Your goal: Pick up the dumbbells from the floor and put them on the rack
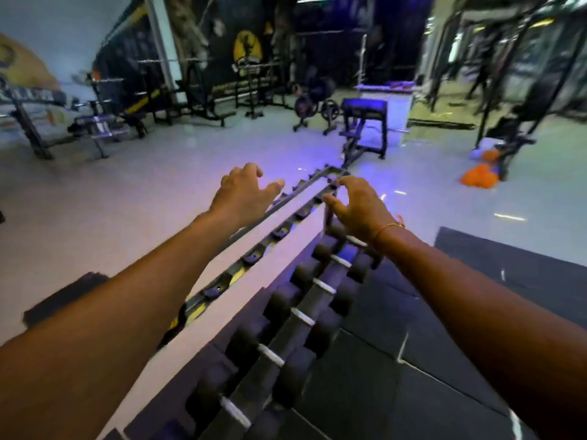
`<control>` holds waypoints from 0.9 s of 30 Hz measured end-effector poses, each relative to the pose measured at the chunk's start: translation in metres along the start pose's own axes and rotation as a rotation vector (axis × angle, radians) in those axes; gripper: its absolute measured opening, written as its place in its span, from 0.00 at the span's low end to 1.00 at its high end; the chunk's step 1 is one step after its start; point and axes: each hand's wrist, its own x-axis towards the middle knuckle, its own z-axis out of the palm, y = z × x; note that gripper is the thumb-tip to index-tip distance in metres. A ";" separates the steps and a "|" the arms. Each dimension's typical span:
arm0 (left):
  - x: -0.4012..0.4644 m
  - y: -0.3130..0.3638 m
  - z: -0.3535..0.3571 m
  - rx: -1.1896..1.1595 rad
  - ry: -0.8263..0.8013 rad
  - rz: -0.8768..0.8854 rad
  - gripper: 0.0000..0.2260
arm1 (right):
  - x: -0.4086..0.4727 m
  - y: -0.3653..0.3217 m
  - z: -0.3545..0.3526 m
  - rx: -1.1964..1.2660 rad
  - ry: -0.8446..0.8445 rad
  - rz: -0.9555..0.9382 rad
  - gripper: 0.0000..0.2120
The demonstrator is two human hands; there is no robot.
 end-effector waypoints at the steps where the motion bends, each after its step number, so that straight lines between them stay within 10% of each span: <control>1: 0.000 0.038 0.012 -0.009 -0.018 0.058 0.29 | -0.013 0.023 -0.034 -0.030 0.043 0.028 0.25; 16: -0.193 0.664 0.297 -0.329 -0.361 0.786 0.30 | -0.368 0.393 -0.509 -0.438 0.507 0.569 0.28; 27: -0.386 0.965 0.508 -0.336 -0.648 1.085 0.27 | -0.611 0.595 -0.697 -0.512 0.630 0.982 0.29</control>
